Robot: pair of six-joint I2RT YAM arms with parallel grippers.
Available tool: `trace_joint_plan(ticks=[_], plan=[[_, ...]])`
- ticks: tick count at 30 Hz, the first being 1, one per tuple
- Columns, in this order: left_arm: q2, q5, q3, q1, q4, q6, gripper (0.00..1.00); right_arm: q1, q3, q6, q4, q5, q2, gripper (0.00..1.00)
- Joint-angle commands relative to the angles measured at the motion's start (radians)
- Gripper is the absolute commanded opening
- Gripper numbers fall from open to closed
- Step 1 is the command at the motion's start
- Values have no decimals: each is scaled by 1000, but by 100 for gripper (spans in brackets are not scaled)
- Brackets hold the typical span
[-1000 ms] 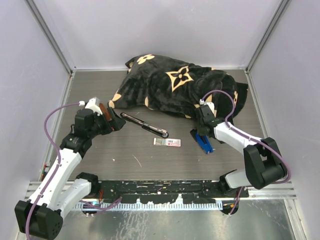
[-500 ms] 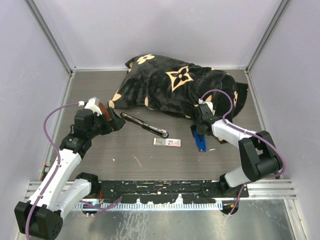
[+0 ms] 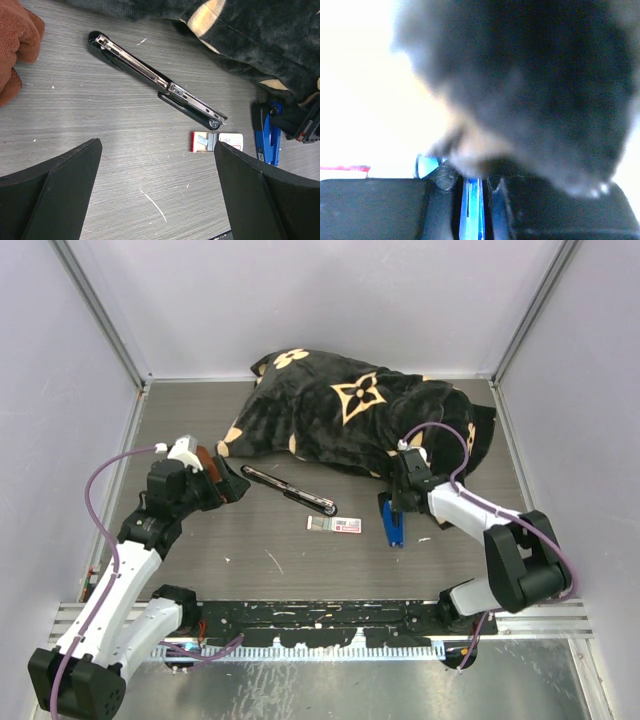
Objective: Load the staples into the stapler
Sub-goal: Pick up the stapler from the center of the board.
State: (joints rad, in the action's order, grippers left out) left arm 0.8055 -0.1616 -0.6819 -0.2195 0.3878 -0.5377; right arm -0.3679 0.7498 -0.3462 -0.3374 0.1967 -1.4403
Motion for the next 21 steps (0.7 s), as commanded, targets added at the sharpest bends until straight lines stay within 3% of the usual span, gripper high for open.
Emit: trace_joint_plan(ticks=[1,7,13,18,21], plan=[[-22,0,-3,6,-10,5,98,-3,-14,-38,-86,-81,132,1],[-21,-24,-7,7,-17,-15,97,-10,-15,-49,-186,-135,258,1],[-24,-59,-6,6,-40,-29,96,-18,33,-72,-185,-253,345,1],[-22,-170,20,-8,-161,-108,84,-77,16,-164,42,-303,399,1],[4,-158,29,-94,-247,-170,82,-150,-11,-236,238,-261,399,1]])
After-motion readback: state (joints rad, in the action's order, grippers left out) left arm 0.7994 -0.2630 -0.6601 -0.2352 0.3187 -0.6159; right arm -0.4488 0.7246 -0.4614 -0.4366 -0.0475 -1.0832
